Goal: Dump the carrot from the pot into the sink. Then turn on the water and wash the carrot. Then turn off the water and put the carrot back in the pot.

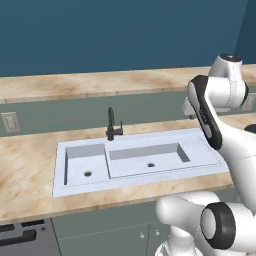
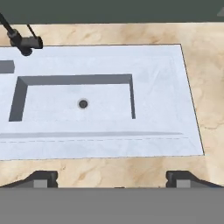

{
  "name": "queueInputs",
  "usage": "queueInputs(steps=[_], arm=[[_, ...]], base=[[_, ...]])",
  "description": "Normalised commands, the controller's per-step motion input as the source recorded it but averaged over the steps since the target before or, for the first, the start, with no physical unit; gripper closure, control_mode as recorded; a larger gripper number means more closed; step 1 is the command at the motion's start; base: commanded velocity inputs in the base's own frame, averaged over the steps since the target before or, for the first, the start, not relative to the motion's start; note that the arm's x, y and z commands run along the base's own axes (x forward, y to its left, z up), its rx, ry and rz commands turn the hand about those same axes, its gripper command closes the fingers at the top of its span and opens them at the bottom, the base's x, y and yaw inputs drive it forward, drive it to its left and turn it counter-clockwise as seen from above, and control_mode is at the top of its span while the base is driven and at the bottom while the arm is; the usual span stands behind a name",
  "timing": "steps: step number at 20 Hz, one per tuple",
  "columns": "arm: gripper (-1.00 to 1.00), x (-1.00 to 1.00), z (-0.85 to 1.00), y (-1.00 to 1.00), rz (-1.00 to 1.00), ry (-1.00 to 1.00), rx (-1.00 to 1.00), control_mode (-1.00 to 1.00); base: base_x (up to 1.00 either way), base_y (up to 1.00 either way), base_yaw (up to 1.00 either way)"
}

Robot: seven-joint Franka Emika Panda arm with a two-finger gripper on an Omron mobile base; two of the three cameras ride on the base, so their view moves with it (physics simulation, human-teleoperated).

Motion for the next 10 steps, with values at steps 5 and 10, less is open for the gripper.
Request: queueInputs(steps=[5,10], arm=[[-1.00,0.00,-0.01,-0.75,0.00,0.05,-0.11,-1.00],[-1.00,0.00,-0.09,-0.76,0.00,0.09,-0.11,-1.00]], base=[[0.00,0.00,0.00],[0.00,0.00,0.00]])
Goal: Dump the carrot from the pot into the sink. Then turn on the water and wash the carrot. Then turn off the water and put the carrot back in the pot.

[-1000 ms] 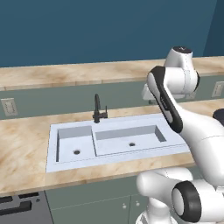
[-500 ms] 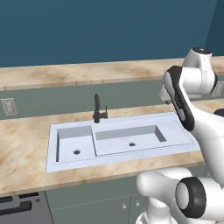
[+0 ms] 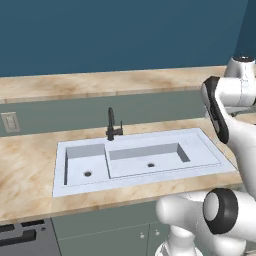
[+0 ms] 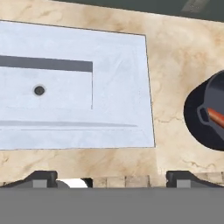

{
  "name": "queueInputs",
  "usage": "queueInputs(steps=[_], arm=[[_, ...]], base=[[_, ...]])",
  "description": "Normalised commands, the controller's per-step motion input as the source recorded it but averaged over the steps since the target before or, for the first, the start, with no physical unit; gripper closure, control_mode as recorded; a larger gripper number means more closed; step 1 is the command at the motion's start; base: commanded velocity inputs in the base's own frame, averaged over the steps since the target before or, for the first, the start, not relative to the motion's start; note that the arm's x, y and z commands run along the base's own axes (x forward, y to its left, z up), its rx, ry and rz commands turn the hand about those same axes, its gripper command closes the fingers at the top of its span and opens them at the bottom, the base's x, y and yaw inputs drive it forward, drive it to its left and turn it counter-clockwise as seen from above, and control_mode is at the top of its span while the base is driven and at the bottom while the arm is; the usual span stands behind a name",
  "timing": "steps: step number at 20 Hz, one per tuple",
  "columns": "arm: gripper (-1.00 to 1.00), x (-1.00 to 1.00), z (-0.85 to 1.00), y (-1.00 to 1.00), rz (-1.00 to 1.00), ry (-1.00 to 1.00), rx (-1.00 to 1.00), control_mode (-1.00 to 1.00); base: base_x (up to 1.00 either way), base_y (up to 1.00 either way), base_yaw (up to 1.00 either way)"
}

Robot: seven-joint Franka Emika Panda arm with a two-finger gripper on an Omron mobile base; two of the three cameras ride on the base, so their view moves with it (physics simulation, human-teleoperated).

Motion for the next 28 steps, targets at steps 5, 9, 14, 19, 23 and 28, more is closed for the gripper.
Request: queueInputs(steps=[5,9,14,19,23,28], arm=[[-1.00,0.00,-0.17,-0.76,0.00,0.19,-0.03,-1.00],[-1.00,0.00,-0.19,-0.67,0.00,0.17,0.00,-1.00],[-1.00,0.00,-0.29,-0.61,0.00,0.17,0.00,-1.00],[-1.00,0.00,-0.34,-0.49,0.02,0.13,0.00,-1.00],[-1.00,0.00,-0.29,-0.37,0.05,0.01,0.03,-1.00],[-1.00,0.11,-0.20,-0.36,0.04,0.00,0.08,-1.00]], base=[[0.00,0.00,0.00],[0.00,0.00,0.00],[0.00,0.00,0.00],[0.00,0.00,0.00],[0.00,0.00,0.00],[0.00,0.00,0.00]])
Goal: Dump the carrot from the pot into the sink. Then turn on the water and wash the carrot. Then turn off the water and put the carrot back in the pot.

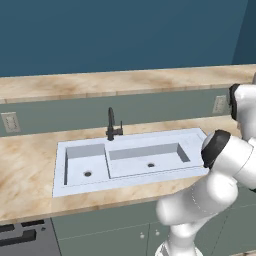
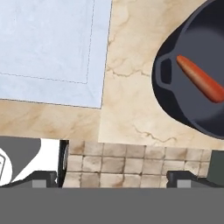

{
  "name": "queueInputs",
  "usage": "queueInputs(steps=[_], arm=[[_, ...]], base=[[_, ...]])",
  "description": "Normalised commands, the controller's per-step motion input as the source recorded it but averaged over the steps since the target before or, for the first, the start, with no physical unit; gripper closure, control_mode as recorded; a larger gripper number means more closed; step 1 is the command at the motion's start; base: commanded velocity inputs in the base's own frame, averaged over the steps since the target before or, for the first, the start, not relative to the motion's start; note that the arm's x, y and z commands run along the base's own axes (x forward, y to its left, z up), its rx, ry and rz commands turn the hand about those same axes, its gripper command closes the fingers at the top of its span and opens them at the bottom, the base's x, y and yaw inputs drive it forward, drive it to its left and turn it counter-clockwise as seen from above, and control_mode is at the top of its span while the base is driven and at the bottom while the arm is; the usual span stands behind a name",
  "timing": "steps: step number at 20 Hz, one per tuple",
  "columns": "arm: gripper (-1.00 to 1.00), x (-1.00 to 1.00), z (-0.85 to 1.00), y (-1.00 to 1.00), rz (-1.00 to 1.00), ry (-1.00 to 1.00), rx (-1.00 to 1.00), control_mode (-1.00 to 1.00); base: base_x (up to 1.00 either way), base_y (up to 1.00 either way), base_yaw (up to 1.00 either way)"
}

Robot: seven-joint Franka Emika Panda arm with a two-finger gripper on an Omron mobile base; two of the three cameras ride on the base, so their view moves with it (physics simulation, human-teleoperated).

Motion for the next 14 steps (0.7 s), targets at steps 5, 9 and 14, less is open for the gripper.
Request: queueInputs(steps=[5,9,14], arm=[[-1.00,0.18,-0.21,-0.33,0.02,0.00,0.09,-1.00],[-1.00,0.30,-0.20,-0.20,0.00,0.00,0.07,-1.00],[-1.00,0.33,-0.15,-0.20,0.00,0.00,0.04,-1.00]], base=[[0.00,0.00,0.00],[0.00,0.00,0.00],[0.00,0.00,0.00]])
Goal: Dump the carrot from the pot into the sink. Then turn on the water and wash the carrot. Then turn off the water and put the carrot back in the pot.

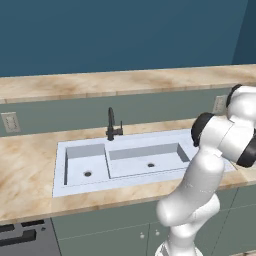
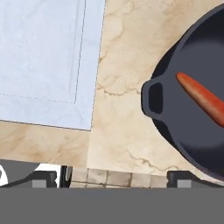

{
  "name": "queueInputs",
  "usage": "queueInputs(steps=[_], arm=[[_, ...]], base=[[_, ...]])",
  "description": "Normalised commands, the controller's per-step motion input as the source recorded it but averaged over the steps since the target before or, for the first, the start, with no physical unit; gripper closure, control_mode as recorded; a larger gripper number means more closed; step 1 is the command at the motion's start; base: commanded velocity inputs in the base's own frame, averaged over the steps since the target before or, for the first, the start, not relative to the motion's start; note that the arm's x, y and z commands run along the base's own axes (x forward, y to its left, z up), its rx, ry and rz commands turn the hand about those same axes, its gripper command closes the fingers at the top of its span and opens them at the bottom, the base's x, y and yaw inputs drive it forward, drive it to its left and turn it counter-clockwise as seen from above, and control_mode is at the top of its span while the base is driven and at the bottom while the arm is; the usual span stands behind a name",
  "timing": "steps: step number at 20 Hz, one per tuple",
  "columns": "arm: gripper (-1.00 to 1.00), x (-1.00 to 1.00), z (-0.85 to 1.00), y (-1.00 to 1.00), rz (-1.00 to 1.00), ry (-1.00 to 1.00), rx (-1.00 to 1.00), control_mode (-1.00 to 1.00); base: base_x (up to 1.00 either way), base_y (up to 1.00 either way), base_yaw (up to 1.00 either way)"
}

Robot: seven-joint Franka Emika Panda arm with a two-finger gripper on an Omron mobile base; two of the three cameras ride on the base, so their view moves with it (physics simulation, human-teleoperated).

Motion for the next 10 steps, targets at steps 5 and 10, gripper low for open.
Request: queueInputs(steps=[5,10], arm=[[-1.00,0.28,-0.21,-0.21,0.00,0.00,0.01,-1.00],[-1.00,0.27,-0.29,-0.17,0.00,0.00,0.00,-1.00]], base=[[0.00,0.00,0.00],[0.00,0.00,0.00]])
